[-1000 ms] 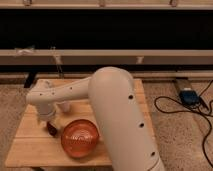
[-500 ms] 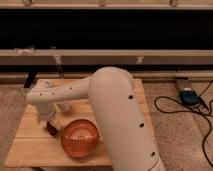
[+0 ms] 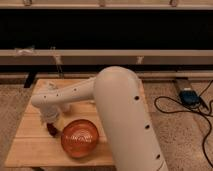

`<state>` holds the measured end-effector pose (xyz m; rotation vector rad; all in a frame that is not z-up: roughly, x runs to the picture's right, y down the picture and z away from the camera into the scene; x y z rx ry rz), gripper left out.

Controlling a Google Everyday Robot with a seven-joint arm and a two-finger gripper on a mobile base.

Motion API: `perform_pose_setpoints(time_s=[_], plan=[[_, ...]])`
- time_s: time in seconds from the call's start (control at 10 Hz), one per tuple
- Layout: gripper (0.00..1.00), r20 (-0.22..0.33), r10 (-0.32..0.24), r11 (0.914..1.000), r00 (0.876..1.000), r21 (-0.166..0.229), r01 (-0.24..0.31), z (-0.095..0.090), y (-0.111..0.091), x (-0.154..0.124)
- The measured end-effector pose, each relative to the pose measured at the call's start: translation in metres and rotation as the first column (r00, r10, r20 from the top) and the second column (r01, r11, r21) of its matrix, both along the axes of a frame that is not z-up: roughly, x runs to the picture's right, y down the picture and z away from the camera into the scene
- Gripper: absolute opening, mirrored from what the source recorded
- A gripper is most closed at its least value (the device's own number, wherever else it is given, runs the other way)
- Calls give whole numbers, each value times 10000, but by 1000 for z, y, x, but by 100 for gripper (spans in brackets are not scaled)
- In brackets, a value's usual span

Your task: Place the pepper on the white sponge

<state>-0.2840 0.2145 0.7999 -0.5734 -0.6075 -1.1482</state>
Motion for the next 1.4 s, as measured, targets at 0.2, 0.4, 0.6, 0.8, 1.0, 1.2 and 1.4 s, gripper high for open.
perform_pose_setpoints(time_s=[0.2, 0.4, 0.6, 0.8, 1.0, 1.2, 1.4], plan=[[74, 87, -84, 9993, 9999, 352, 81, -4, 5, 9], [74, 363, -372, 9960, 9986, 825, 341, -5, 4, -1], [74, 635, -675, 9913, 9957, 1169, 597, -5, 3, -21], [74, 885, -1048, 9835, 9905, 1571, 900, 1, -4, -39], [72, 1084, -1488, 9767, 9829, 1716, 1289, 8, -6, -52], [56, 1191, -1831, 9729, 9759, 1642, 1625, 14, -4, -56], [36, 1303, -2145, 9702, 9680, 1425, 1958, 17, 2, -59]])
